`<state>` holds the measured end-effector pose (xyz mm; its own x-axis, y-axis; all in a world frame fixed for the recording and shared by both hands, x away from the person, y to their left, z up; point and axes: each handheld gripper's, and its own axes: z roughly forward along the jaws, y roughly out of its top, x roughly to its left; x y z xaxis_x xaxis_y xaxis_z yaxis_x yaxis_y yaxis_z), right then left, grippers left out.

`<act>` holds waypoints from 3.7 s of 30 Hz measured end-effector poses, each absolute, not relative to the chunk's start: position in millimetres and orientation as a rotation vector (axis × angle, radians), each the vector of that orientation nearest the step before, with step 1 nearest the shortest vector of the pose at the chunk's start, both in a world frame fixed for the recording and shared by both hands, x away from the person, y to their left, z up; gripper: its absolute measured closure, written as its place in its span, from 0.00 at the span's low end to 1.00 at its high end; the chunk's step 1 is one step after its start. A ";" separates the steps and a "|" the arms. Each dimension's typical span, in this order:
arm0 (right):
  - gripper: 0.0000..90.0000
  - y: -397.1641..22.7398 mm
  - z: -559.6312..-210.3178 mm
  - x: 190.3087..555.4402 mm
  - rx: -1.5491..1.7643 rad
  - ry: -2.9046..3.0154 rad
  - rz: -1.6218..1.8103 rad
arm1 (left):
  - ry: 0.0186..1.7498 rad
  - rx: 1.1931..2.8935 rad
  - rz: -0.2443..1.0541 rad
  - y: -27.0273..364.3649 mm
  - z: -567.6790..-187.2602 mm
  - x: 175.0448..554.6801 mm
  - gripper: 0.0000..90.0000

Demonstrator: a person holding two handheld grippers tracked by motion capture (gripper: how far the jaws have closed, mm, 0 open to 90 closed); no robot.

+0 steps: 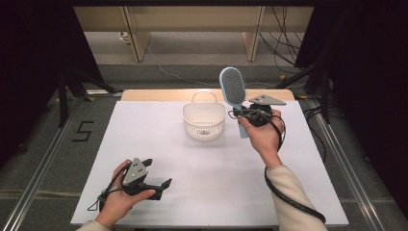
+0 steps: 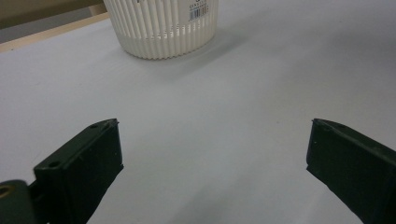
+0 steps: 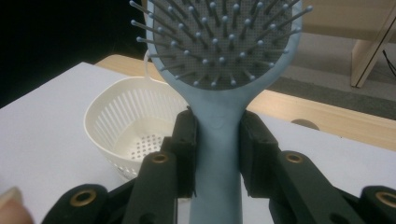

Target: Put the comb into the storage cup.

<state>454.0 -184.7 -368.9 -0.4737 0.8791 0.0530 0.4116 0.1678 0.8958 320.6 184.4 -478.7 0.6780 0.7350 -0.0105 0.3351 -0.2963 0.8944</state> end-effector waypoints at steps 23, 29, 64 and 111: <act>0.79 -176.8 -366.4 458.2 1.209 1.973 1.267 | 0.837 1.896 0.504 184.5 -478.5 320.4 0.03; 0.78 -176.1 -365.4 459.6 1.207 1.973 1.264 | 0.836 1.897 0.503 184.2 -478.5 320.4 0.03; 0.79 -171.4 -364.1 466.9 1.213 1.971 1.266 | 0.835 1.899 0.503 184.2 -478.6 320.4 0.03; 0.79 -161.5 -361.6 480.1 1.215 1.974 1.271 | 0.836 1.901 0.496 183.7 -478.9 320.2 0.03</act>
